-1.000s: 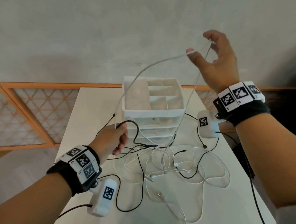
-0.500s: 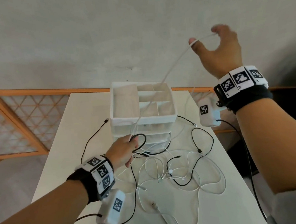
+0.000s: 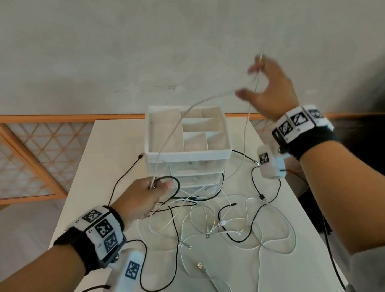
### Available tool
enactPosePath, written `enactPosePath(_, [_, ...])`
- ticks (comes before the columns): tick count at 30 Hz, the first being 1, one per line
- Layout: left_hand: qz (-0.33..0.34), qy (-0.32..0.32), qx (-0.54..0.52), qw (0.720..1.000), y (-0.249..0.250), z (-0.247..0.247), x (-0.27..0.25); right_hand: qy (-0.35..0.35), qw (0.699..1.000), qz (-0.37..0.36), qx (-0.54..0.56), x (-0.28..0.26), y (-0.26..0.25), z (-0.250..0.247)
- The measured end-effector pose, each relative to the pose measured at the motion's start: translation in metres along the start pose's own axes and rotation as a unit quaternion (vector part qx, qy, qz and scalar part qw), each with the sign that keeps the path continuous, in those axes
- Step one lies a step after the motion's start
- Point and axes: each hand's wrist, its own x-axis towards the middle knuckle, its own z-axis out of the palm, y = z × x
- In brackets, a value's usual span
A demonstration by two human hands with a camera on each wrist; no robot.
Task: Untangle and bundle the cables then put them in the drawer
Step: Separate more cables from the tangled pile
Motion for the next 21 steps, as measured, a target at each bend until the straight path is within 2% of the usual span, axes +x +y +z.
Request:
enactPosePath(1, [0.008, 0.005, -0.031, 0.999, 0.006, -0.007, -0.005, -0.044, 0.996, 0.059, -0.05, -0.011, 0.014, 0.006])
enactPosePath(3, [0.016, 0.021, -0.101, 0.995, 0.021, -0.02, -0.016, -0.148, 0.959, 0.192, -0.145, -0.037, 0.039, 0.016])
enactPosePath(5, [0.019, 0.033, -0.157, 0.987, 0.039, -0.031, -0.026, -0.211, 0.925, 0.249, -0.196, -0.06, 0.047, 0.018])
enactPosePath(7, [0.05, 0.023, -0.138, 0.989, 0.056, -0.034, -0.034, -0.212, 0.937, 0.221, -0.168, -0.073, 0.032, 0.016])
enactPosePath(9, [0.097, 0.004, -0.06, 0.993, 0.074, -0.026, -0.042, -0.207, 0.966, 0.153, -0.02, -0.082, -0.004, 0.013])
enactPosePath(11, [0.155, -0.016, 0.027, 0.987, 0.089, -0.013, -0.05, -0.251, 0.959, 0.082, 0.104, -0.096, -0.051, 0.012])
enactPosePath(12, [0.188, -0.025, 0.053, 0.98, 0.096, -0.006, -0.054, -0.283, 0.951, 0.047, 0.113, -0.105, -0.069, 0.018])
enactPosePath(14, [0.249, -0.05, 0.039, 0.966, 0.109, 0.001, -0.065, -0.292, 0.956, -0.007, 0.041, -0.123, -0.084, 0.043])
enactPosePath(16, [0.29, -0.067, -0.06, 0.953, 0.118, -0.005, -0.077, -0.293, 0.954, 0.036, -0.045, -0.136, -0.059, 0.068])
enactPosePath(17, [0.305, -0.058, -0.12, 0.943, 0.121, -0.013, -0.082, -0.314, 0.941, 0.082, -0.098, -0.142, -0.036, 0.077])
enactPosePath(19, [0.317, -0.014, -0.208, 0.925, 0.121, -0.036, -0.084, -0.356, 0.892, 0.186, -0.206, -0.15, 0.019, 0.083])
enactPosePath(21, [0.291, 0.043, -0.225, 0.929, 0.104, -0.053, -0.077, -0.36, 0.848, 0.236, -0.309, -0.149, 0.059, 0.076])
